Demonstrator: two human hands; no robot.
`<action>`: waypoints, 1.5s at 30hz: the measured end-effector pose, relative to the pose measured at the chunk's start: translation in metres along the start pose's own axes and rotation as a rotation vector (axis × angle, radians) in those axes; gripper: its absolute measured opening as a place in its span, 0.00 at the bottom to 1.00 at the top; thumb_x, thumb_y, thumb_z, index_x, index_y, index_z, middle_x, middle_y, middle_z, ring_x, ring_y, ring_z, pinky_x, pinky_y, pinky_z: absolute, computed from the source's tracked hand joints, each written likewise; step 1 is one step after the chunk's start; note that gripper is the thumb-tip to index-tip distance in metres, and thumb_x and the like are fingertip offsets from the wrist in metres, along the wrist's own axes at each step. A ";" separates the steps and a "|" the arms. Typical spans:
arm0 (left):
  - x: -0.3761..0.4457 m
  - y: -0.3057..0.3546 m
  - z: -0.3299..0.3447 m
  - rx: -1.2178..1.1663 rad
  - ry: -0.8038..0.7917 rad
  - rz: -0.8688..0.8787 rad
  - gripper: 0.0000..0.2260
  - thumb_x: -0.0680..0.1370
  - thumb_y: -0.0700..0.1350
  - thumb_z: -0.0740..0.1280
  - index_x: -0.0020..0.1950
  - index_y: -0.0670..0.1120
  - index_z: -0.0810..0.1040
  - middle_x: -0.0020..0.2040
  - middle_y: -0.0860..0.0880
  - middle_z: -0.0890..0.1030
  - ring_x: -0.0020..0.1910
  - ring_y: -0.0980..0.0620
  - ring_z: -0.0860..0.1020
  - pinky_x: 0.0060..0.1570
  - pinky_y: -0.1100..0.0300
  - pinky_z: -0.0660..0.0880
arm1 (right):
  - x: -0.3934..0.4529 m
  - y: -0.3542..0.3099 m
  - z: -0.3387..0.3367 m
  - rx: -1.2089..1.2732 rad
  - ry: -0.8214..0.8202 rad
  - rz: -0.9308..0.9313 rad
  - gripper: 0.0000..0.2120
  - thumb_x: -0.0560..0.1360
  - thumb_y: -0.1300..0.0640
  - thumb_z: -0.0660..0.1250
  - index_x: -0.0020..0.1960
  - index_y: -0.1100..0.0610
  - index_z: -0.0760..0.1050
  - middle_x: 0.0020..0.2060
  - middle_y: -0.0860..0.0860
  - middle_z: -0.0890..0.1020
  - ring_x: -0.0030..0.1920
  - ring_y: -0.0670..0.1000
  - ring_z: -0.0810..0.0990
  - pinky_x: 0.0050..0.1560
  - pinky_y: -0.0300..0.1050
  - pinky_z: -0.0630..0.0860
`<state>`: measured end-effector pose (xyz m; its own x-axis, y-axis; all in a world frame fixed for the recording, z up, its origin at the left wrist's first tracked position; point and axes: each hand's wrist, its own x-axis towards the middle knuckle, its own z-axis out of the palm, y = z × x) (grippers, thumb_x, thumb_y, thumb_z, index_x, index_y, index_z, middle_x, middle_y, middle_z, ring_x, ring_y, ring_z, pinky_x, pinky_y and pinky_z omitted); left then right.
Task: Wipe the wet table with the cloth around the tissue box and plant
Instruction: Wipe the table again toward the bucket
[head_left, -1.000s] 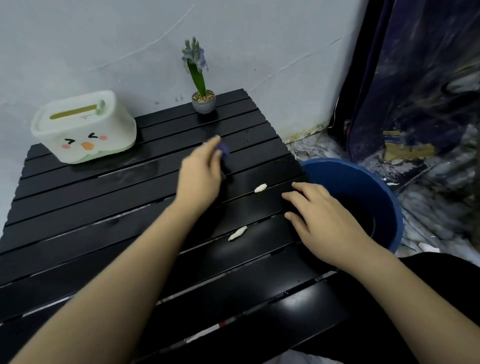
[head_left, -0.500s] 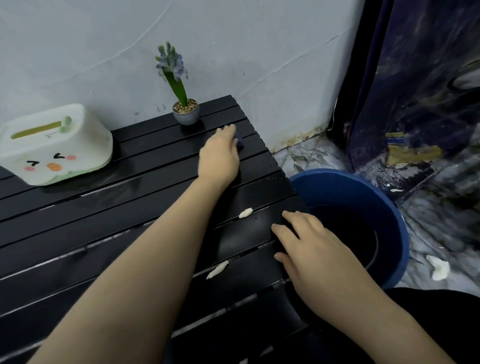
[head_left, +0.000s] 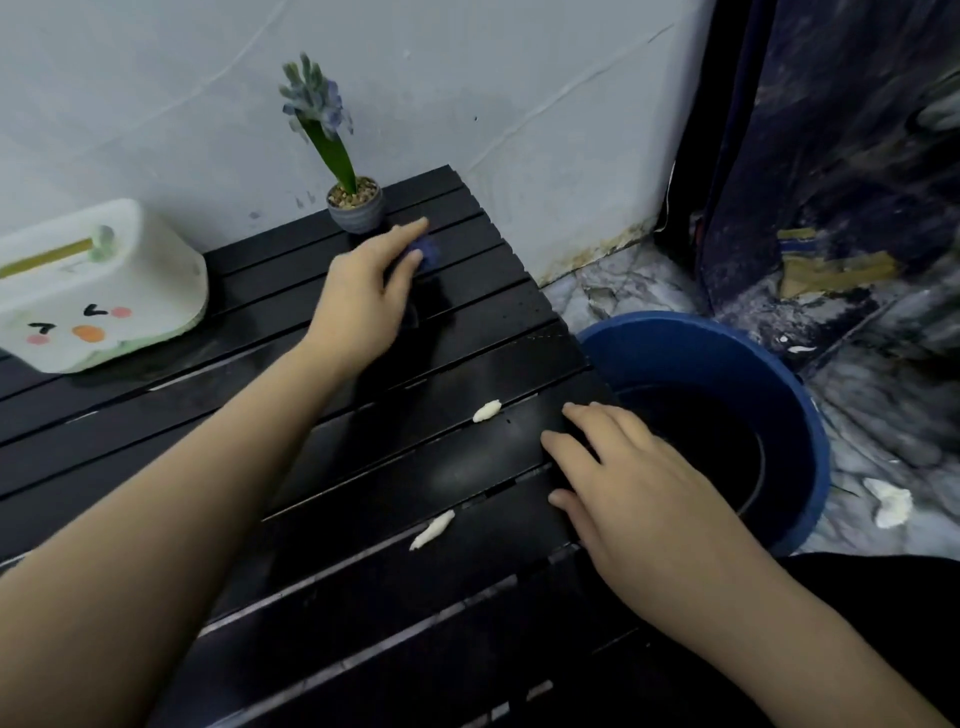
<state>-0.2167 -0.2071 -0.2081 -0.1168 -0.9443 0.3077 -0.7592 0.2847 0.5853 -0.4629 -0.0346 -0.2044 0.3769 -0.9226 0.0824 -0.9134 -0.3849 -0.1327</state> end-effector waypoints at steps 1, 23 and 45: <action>-0.015 -0.012 -0.005 0.074 -0.022 -0.037 0.17 0.83 0.41 0.62 0.72 0.44 0.74 0.68 0.45 0.78 0.71 0.50 0.72 0.69 0.62 0.66 | -0.001 0.000 0.001 0.001 -0.002 0.002 0.18 0.69 0.56 0.76 0.57 0.57 0.79 0.60 0.57 0.79 0.61 0.58 0.78 0.52 0.50 0.80; 0.006 0.052 0.000 -0.060 -0.243 0.069 0.15 0.82 0.44 0.64 0.68 0.45 0.78 0.62 0.51 0.82 0.61 0.61 0.78 0.64 0.66 0.71 | -0.001 -0.003 -0.010 0.043 -0.118 0.001 0.18 0.68 0.56 0.76 0.56 0.57 0.78 0.57 0.57 0.80 0.61 0.60 0.78 0.51 0.50 0.79; -0.109 0.055 -0.073 -0.068 -0.205 0.026 0.15 0.82 0.42 0.65 0.68 0.49 0.78 0.59 0.51 0.83 0.53 0.65 0.81 0.55 0.74 0.72 | -0.020 -0.004 -0.029 0.144 -0.215 0.046 0.22 0.82 0.50 0.59 0.74 0.55 0.64 0.75 0.55 0.62 0.76 0.55 0.58 0.70 0.49 0.64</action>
<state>-0.1990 -0.0768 -0.1547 -0.2691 -0.9482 0.1686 -0.7102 0.3136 0.6303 -0.4712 -0.0137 -0.1773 0.3735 -0.9175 -0.1370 -0.9048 -0.3277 -0.2720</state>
